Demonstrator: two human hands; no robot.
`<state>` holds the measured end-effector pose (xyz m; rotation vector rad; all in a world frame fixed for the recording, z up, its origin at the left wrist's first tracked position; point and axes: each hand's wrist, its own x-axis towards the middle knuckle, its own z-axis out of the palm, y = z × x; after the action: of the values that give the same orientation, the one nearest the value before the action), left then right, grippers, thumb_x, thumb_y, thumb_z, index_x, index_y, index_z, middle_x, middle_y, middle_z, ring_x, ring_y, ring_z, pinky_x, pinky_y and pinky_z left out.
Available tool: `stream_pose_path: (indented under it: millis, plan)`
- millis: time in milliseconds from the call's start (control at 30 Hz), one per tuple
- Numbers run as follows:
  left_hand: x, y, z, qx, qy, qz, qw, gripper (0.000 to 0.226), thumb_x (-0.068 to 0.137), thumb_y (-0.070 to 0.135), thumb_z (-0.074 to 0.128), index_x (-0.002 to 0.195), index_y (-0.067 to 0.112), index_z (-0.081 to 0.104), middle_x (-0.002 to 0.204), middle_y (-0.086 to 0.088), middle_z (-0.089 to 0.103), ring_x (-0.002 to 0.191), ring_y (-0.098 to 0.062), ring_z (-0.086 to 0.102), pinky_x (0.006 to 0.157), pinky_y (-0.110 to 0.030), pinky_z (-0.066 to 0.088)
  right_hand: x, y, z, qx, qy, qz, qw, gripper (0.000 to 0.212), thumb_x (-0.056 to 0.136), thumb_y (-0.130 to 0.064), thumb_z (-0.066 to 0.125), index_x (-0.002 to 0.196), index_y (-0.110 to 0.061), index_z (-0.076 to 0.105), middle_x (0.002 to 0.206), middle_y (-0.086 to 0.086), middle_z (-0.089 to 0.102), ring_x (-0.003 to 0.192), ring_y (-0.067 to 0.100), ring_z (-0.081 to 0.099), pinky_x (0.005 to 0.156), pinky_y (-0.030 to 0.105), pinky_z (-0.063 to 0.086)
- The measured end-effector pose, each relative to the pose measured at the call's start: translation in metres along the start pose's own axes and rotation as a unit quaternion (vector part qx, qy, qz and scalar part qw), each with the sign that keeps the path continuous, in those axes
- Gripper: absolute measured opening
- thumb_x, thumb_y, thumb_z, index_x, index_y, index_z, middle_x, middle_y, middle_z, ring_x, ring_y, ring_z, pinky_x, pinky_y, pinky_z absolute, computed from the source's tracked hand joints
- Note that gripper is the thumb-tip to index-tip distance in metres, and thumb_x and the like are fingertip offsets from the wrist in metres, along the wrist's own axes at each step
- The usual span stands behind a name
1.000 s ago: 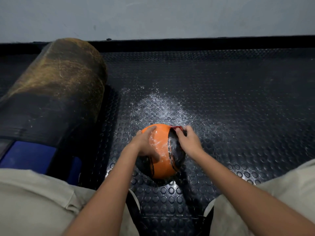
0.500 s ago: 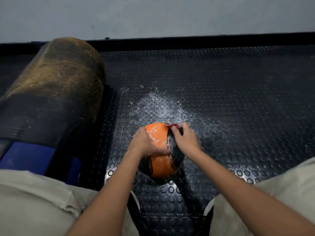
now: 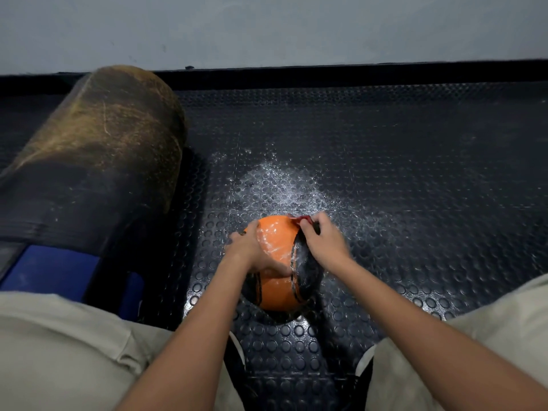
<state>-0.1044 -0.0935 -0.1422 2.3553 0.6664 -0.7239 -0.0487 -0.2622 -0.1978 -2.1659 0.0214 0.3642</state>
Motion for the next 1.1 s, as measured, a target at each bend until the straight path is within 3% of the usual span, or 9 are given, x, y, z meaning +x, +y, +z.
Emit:
stream_pose_path:
  millis: [233,367,500,600,667,833,900,1000,1100]
  plan:
    - [-0.002,-0.001,0.002,-0.002,0.003,0.025,1.000,0.149,0.040,0.049,0.099,0.158,0.044,0.008,0.160,-0.015,0.017,0.142,-0.045,0.032,0.107,-0.060,0.041,0.002,0.026,-0.005,0.010,-0.019,0.110,0.994,0.025,0.106,-0.041,0.044,0.107,-0.018,0.052,0.091,0.002,0.061,0.071,0.015,0.052,0.060,0.030,0.041]
    - [0.000,-0.004,-0.004,-0.008,-0.008,0.032,0.999,0.148,0.042,0.042,0.101,0.158,0.042,0.009,0.160,-0.013,0.019,0.144,-0.042,0.031,0.110,-0.057,0.040,-0.005,0.007,-0.001,-0.011,-0.006,0.026,1.000,0.021,0.105,-0.044,0.046,0.105,-0.023,0.050,0.089,-0.001,0.061,0.069,0.014,0.053,0.056,0.028,0.039]
    - [-0.001,-0.005,-0.006,-0.016,-0.005,0.036,0.999,0.147,0.041,0.042,0.100,0.157,0.042,0.010,0.160,-0.012,0.022,0.143,-0.041,0.032,0.109,-0.057,0.040,-0.005,0.021,0.004,0.001,-0.014,-0.009,1.000,0.022,0.105,-0.043,0.044,0.127,-0.042,0.048,0.118,-0.008,0.064,0.097,0.020,0.058,0.081,0.038,0.050]
    - [-0.002,0.000,-0.003,-0.002,-0.002,0.051,0.999,0.146,0.041,0.046,0.099,0.158,0.042,0.011,0.160,-0.011,0.024,0.142,-0.041,0.033,0.109,-0.057,0.040,0.000,0.031,0.000,-0.010,-0.035,0.073,0.997,0.037,0.108,-0.043,0.034,0.138,-0.028,0.051,0.108,0.004,0.066,0.090,0.022,0.062,0.069,0.028,0.047]
    - [-0.003,0.002,-0.003,0.003,-0.006,0.058,0.998,0.145,0.041,0.045,0.098,0.158,0.042,0.012,0.159,-0.011,0.025,0.141,-0.040,0.035,0.109,-0.057,0.040,0.005,0.028,-0.001,-0.014,-0.033,0.099,0.994,0.038,0.108,-0.044,0.034,0.132,-0.024,0.056,0.108,0.002,0.065,0.091,0.020,0.060,0.077,0.032,0.051]
    - [-0.001,-0.003,-0.008,-0.025,-0.013,0.052,0.998,0.146,0.038,0.033,0.102,0.156,0.043,0.017,0.156,-0.008,0.028,0.139,-0.040,0.036,0.104,-0.059,0.045,0.005,0.010,0.004,-0.030,-0.023,0.005,0.999,0.031,0.104,-0.052,0.041,0.114,-0.034,0.064,0.104,0.002,0.062,0.081,0.015,0.058,0.058,0.024,0.037]
    - [-0.001,-0.004,-0.009,-0.036,-0.013,0.050,0.998,0.146,0.036,0.032,0.102,0.155,0.045,0.018,0.155,-0.007,0.028,0.139,-0.040,0.035,0.103,-0.061,0.045,0.006,0.017,0.007,-0.010,-0.028,-0.008,1.000,0.033,0.102,-0.055,0.043,0.122,-0.040,0.064,0.109,0.002,0.063,0.089,0.017,0.059,0.065,0.027,0.044]
    - [-0.005,-0.001,-0.009,-0.040,-0.012,0.059,0.997,0.143,0.039,0.032,0.101,0.156,0.044,0.019,0.156,-0.008,0.027,0.141,-0.040,0.033,0.107,-0.061,0.042,0.007,0.035,0.004,-0.007,-0.021,0.048,0.999,0.046,0.103,-0.056,0.038,0.139,-0.034,0.056,0.128,0.001,0.063,0.120,0.027,0.056,0.099,0.041,0.048]
    - [-0.008,0.001,-0.008,-0.033,-0.017,0.064,0.997,0.140,0.044,0.027,0.100,0.157,0.042,0.018,0.158,-0.008,0.026,0.142,-0.040,0.033,0.107,-0.059,0.042,0.005,0.038,0.001,-0.005,-0.024,0.103,0.994,0.049,0.105,-0.054,0.034,0.139,-0.026,0.057,0.132,0.005,0.062,0.124,0.030,0.055,0.105,0.043,0.045]
